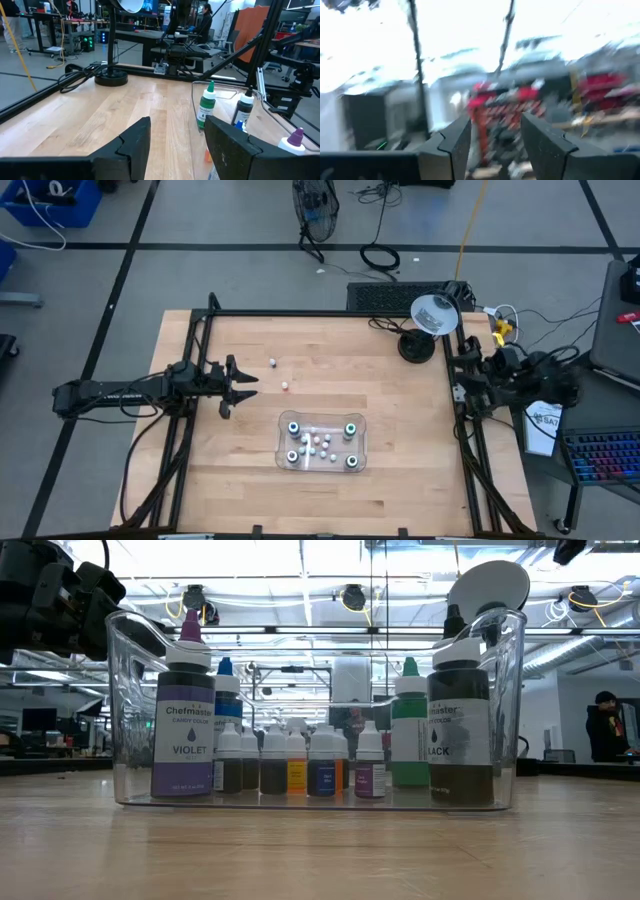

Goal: Pick & Place food coloring
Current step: Put the small brown food coloring bottle into the bin

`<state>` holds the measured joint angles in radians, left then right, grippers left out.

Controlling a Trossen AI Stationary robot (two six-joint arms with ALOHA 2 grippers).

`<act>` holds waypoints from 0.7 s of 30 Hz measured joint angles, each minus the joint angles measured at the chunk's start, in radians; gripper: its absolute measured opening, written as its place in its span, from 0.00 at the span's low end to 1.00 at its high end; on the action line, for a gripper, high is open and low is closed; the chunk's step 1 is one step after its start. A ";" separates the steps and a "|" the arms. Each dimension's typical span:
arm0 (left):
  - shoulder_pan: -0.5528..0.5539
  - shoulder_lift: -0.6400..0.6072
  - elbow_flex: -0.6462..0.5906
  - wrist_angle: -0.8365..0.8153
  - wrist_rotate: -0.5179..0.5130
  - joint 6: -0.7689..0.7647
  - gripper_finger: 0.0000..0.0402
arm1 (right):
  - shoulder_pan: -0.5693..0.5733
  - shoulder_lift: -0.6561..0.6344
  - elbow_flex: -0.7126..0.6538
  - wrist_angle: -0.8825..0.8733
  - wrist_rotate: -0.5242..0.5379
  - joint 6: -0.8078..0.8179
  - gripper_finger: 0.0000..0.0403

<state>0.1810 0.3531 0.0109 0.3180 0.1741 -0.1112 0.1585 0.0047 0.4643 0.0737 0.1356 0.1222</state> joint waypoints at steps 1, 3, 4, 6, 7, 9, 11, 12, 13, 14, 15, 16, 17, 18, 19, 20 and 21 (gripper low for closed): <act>0.000 0.000 0.000 0.000 0.000 0.000 0.46 | 0.000 -0.003 -0.049 0.088 0.041 -0.026 0.40; 0.000 0.000 0.000 0.000 0.000 0.001 0.46 | 0.000 0.004 -0.154 0.269 0.112 -0.094 0.40; 0.000 0.000 0.000 0.000 0.000 0.000 0.46 | 0.000 0.015 -0.204 0.365 0.145 -0.125 0.40; 0.000 0.000 0.000 0.000 0.000 0.000 0.46 | 0.000 0.043 -0.298 0.534 0.220 -0.175 0.40; 0.000 0.000 0.000 0.000 0.000 0.001 0.46 | 0.000 0.054 -0.340 0.603 0.253 -0.192 0.40; 0.000 0.000 0.000 0.000 0.000 0.000 0.46 | 0.000 0.070 -0.399 0.685 0.279 -0.212 0.40; 0.000 0.000 0.000 0.000 0.000 0.000 0.46 | 0.001 0.069 -0.440 0.745 0.277 -0.220 0.40; 0.000 0.000 0.000 0.000 0.000 0.001 0.46 | 0.001 0.067 -0.445 0.744 0.281 -0.218 0.40; 0.000 0.000 0.000 0.000 0.000 0.001 0.46 | 0.000 0.068 -0.443 0.708 0.278 -0.217 0.40; 0.000 0.000 0.000 0.000 0.000 0.000 0.46 | 0.000 0.069 -0.441 0.653 0.275 -0.219 0.40; 0.000 0.000 0.000 0.000 0.000 0.000 0.46 | 0.000 0.073 -0.441 0.608 0.262 -0.224 0.40; 0.000 0.000 0.000 0.000 0.000 0.000 0.46 | 0.000 0.073 -0.441 0.578 0.253 -0.231 0.40; 0.000 0.000 0.000 0.000 0.000 0.001 0.46 | 0.001 0.071 -0.441 0.542 0.253 -0.235 0.40; 0.000 0.000 0.000 0.000 0.000 0.001 0.46 | 0.001 0.068 -0.441 0.519 0.254 -0.239 0.40; 0.000 0.000 0.000 0.000 0.000 0.001 0.46 | 0.000 0.068 -0.441 0.487 0.253 -0.240 0.40; 0.000 0.000 0.000 0.000 0.000 0.000 0.46 | 0.000 0.070 -0.441 0.444 0.253 -0.239 0.40; 0.000 0.000 0.000 0.000 0.000 0.000 0.46 | 0.000 0.072 -0.442 0.418 0.252 -0.235 0.40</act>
<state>0.1810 0.3531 0.0109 0.3180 0.1738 -0.1112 0.1585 0.0767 0.0227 0.4916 0.3876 -0.1124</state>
